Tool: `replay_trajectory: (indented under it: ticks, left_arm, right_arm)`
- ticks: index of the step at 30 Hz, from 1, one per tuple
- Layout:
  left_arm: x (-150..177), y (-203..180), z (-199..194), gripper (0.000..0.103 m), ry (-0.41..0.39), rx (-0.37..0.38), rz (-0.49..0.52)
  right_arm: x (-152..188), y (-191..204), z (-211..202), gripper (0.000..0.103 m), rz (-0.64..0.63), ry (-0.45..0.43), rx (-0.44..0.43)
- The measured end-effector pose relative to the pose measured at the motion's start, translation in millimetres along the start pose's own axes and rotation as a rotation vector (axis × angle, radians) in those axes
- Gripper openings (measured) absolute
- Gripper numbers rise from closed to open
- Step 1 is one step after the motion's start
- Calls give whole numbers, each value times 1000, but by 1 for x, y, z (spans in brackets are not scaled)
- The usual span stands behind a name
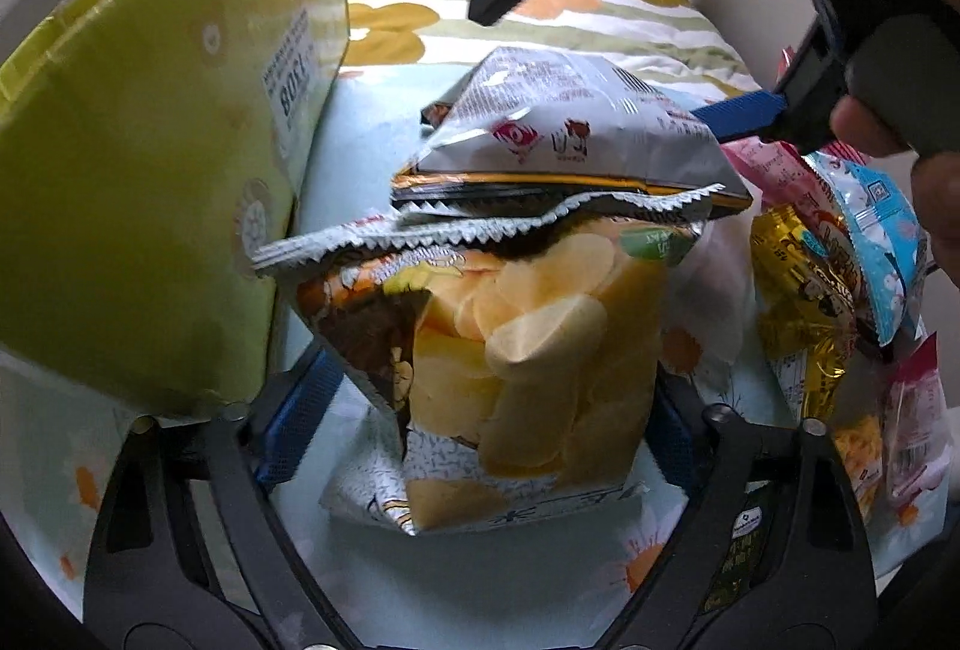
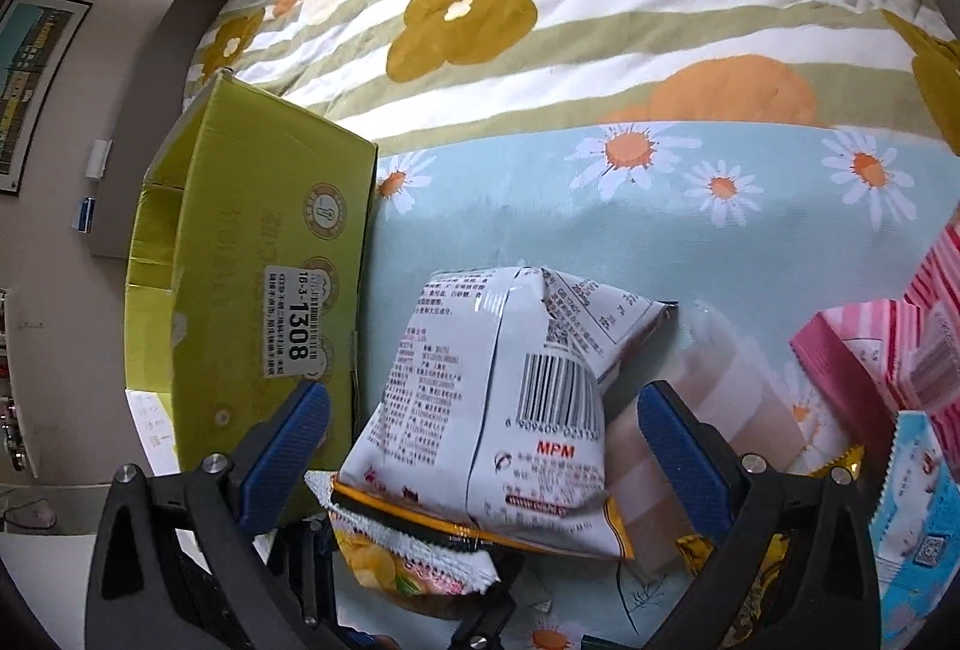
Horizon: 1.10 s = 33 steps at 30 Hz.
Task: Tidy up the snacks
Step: 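Grasp the potato chip bag with the left tool while the right tool grasps the white MPM bag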
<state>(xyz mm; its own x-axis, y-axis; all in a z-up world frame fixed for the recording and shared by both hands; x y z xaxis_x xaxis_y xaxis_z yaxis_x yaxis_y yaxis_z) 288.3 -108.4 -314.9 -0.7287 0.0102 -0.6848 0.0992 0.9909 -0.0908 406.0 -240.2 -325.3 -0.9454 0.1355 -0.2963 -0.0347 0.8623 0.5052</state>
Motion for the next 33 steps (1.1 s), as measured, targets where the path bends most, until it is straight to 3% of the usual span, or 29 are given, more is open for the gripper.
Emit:
replay_trajectory:
  ticks: [1, 9, 24, 27, 33]
  left_arm:
    - [2, 0, 2, 73, 5, 1, 1]
    - [8, -8, -6, 59, -1, 9, 31]
    - [32, 11, -39, 58, 114, 13, 39]
    - [37, 11, -43, 58, 126, 10, 25]
    - [47, 13, -63, 58, 127, 5, 15]
  right_arm:
    - [0, 0, 2, 102, 0, 5, 4]
    - [4, -1, 10, 102, 13, 18, 8]
    - [11, 5, 13, 101, -16, 13, 6]
    - [15, 8, 15, 76, -58, 12, 24]
    - [28, 10, 13, 59, -92, -6, 5]
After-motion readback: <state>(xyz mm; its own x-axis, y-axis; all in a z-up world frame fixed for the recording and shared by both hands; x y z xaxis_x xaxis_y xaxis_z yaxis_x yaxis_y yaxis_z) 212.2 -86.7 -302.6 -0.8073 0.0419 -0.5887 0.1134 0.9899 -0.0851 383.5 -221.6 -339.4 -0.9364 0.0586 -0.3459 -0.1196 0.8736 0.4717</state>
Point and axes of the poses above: each gripper's, at about its wrist camera, not at the fingertips, and z roughly the way its jaws point, y to its left, x to its underside, the point moved 2 cm from there along z, roughly the way its jaws point, and after that the axes turned 15 degrees about -y, right-handed, at the moved point
